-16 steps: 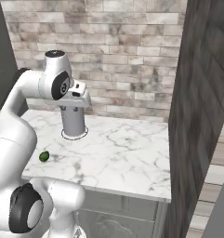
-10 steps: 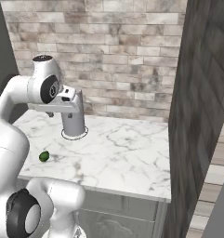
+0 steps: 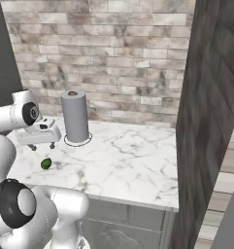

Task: Place the avocado in the correct fridge rack based on whether it is a fruit or vegetable. Finally, close the fridge door.

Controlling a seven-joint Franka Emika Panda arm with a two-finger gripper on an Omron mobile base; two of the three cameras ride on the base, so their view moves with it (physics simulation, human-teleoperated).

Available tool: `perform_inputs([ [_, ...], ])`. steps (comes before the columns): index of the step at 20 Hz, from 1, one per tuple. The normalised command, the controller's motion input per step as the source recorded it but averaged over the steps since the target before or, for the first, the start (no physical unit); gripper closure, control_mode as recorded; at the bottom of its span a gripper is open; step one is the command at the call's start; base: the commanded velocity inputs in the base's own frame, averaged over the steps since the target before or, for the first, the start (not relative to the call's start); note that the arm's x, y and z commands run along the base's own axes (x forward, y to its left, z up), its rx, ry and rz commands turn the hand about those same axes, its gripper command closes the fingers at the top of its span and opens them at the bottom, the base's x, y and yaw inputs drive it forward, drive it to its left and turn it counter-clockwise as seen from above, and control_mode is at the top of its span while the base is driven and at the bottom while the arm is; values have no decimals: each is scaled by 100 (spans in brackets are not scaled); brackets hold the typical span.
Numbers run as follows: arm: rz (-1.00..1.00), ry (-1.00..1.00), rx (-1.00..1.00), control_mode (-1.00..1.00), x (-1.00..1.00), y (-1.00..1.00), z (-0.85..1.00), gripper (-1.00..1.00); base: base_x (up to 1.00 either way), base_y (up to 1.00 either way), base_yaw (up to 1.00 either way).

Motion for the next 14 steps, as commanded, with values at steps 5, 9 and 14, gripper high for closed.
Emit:
perform_inputs([
  [5,2,24,-3,-100,3,15,-87,-100,0,0,0],
  [9,1,3,-1,-100,0,14,-56,-100,0,0,0],
  [14,0,-1,0,-100,2,16,-19,-100,0,0,0],
])
